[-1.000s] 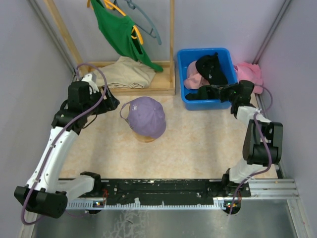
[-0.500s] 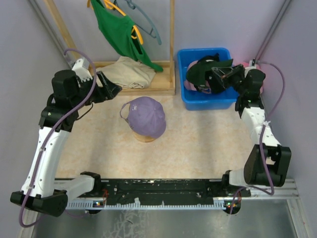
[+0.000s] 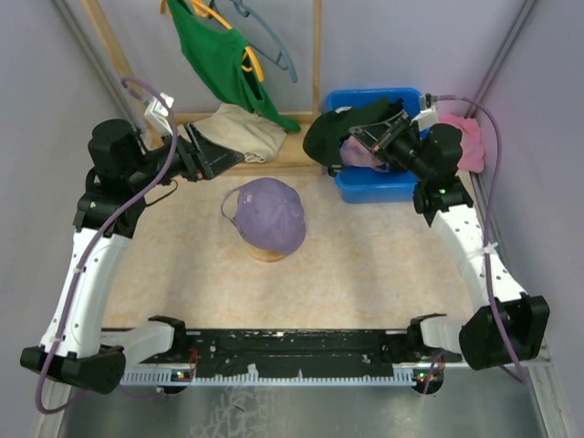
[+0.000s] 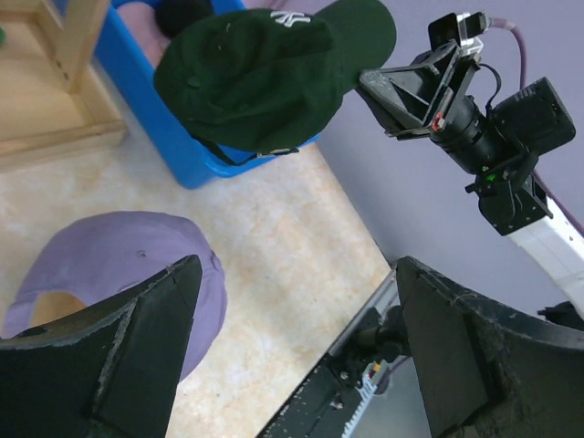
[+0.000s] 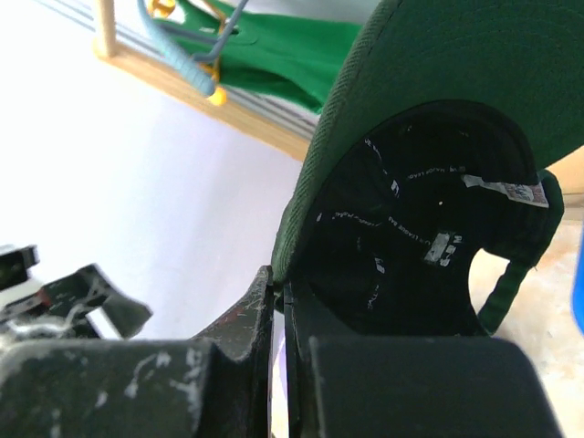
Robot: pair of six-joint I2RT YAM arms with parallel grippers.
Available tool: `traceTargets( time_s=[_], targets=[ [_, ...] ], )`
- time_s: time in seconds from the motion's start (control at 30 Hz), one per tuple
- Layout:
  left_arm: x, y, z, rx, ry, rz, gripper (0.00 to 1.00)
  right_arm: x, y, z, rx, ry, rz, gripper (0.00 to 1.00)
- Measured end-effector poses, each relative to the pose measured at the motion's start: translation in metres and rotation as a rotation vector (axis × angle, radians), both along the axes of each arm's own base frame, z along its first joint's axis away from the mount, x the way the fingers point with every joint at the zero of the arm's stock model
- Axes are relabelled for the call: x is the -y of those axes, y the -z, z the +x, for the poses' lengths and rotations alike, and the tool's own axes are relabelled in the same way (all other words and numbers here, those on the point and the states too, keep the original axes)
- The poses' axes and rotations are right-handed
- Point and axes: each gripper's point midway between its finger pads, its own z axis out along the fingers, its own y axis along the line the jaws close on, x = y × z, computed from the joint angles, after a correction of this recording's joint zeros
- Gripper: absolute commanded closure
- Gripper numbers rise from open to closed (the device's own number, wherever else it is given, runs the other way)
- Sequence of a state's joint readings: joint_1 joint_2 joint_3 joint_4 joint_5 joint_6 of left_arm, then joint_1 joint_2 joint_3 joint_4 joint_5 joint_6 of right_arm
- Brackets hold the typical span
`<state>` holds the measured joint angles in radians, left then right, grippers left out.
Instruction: Stack the hats
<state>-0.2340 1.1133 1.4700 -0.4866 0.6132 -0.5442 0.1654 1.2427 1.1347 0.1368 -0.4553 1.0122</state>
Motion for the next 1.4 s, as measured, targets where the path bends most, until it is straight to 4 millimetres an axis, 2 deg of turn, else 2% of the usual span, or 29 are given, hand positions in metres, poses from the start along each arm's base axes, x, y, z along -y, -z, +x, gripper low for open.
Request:
traceTargets(
  time_s=[0.17, 0.27, 0.43, 0.63, 0.77, 0.9, 1.03, 1.2, 1.3, 1.4],
  targets=[
    [0.015, 0.021, 0.011, -0.082, 0.062, -0.066, 0.07, -0.019, -0.02, -0.025, 0.076, -0.036, -0.018, 1.0],
    [0.024, 0.025, 0.014, -0.13, 0.106, -0.128, 0.06, -0.031, -0.04, -0.042, 0.158, -0.05, -0.021, 1.0],
    [0.036, 0.019, 0.011, -0.194, 0.19, -0.278, 0.05, -0.052, -0.07, -0.064, 0.295, -0.088, -0.002, 1.0],
    [0.043, 0.002, 0.003, -0.257, 0.269, -0.448, 0.03, -0.08, -0.088, -0.083, 0.41, -0.127, 0.025, 1.0],
    [0.042, -0.013, -0.002, -0.249, 0.297, -0.511, 0.03, -0.102, -0.092, -0.091, 0.449, -0.164, 0.045, 1.0],
    [0.042, -0.024, -0.004, -0.233, 0.311, -0.541, 0.03, -0.126, -0.086, -0.097, 0.459, -0.202, 0.049, 1.0],
    [0.041, -0.026, -0.005, -0.223, 0.312, -0.547, 0.02, -0.149, -0.079, -0.108, 0.466, -0.247, 0.042, 1.0],
    [0.041, -0.026, -0.002, -0.211, 0.302, -0.542, 0.03, -0.161, -0.083, -0.122, 0.511, -0.27, 0.034, 1.0],
    [0.041, -0.023, 0.0, -0.202, 0.289, -0.533, 0.07, -0.168, -0.083, -0.13, 0.532, -0.283, 0.022, 1.0],
    [0.041, -0.019, 0.003, -0.2, 0.273, -0.52, 0.21, -0.172, -0.082, -0.134, 0.543, -0.288, 0.011, 1.0]
  ],
)
